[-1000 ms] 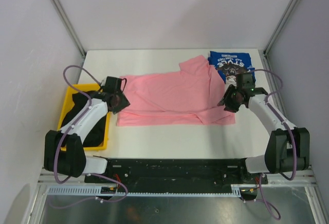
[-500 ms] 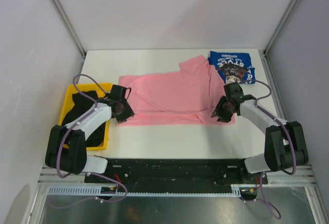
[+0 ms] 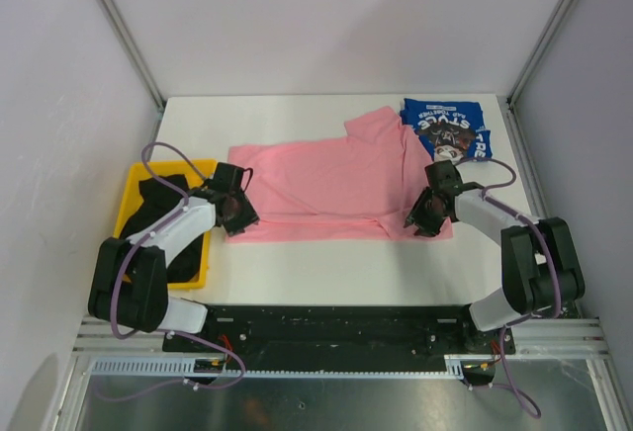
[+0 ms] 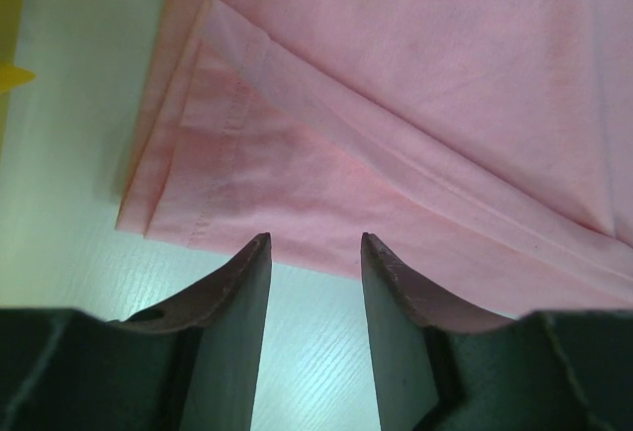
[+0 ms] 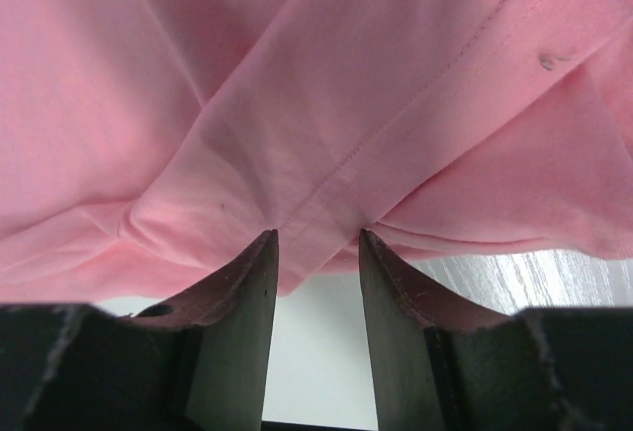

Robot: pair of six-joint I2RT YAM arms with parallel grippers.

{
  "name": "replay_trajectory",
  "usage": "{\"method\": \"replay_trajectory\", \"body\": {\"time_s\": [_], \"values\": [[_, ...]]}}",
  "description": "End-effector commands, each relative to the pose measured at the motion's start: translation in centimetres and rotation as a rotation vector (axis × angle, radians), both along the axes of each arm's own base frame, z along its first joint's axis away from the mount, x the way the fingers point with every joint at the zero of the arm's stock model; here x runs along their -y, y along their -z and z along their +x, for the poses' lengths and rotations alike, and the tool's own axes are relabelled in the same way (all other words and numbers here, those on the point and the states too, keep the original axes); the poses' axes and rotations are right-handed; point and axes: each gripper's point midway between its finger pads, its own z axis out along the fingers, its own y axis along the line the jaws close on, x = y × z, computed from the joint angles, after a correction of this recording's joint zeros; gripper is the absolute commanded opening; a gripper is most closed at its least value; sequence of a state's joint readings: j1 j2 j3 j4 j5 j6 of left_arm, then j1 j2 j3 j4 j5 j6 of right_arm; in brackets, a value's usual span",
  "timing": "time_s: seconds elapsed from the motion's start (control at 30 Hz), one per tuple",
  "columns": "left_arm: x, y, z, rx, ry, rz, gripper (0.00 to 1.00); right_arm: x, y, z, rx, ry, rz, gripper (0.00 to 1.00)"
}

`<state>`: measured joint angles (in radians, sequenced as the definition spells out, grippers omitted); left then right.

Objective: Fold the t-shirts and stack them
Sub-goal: Fold the flattened tshirt in 1/3 of the way

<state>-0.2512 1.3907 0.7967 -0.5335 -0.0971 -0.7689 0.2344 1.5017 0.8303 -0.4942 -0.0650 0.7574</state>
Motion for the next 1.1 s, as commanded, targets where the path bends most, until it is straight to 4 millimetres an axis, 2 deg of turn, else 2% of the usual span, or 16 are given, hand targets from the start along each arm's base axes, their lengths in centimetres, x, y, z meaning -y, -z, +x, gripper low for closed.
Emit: {"method": "replay_trajectory", "body": {"time_s": [0.0, 0.13, 0.3, 0.57, 0.8, 1.07], "values": [[0.4, -0.2, 0.7, 0.017, 0.001, -0.015, 0.46, 0.1, 0.7, 0.5, 0.008, 0.022, -0.012, 0.42], [0.4, -0.3, 0.7, 0.018, 0.004, -0.015, 0.46, 0.0, 0.9, 0.7, 0.007, 0.023, -0.009, 0.4], [0.3, -0.3, 0.7, 0.019, 0.002, -0.014, 0.46, -0.1, 0.7, 1.0, 0.019, 0.031, 0.0, 0.22], [0.0, -0.3, 0.7, 0.018, 0.002, -0.011, 0.46, -0.6, -0.3, 2.2, 0.051, 0.034, 0.023, 0.02], [0.0, -0.6, 0.9, 0.027, 0.007, -0.017, 0.46, -1.0, -1.7, 5.0, 0.093, 0.027, 0.027, 0.0], [0.1, -0.8, 1.0, 0.032, 0.029, -0.017, 0.46, -1.7, -2.3, 8.9, 0.116, 0.021, 0.04, 0.0]]}}
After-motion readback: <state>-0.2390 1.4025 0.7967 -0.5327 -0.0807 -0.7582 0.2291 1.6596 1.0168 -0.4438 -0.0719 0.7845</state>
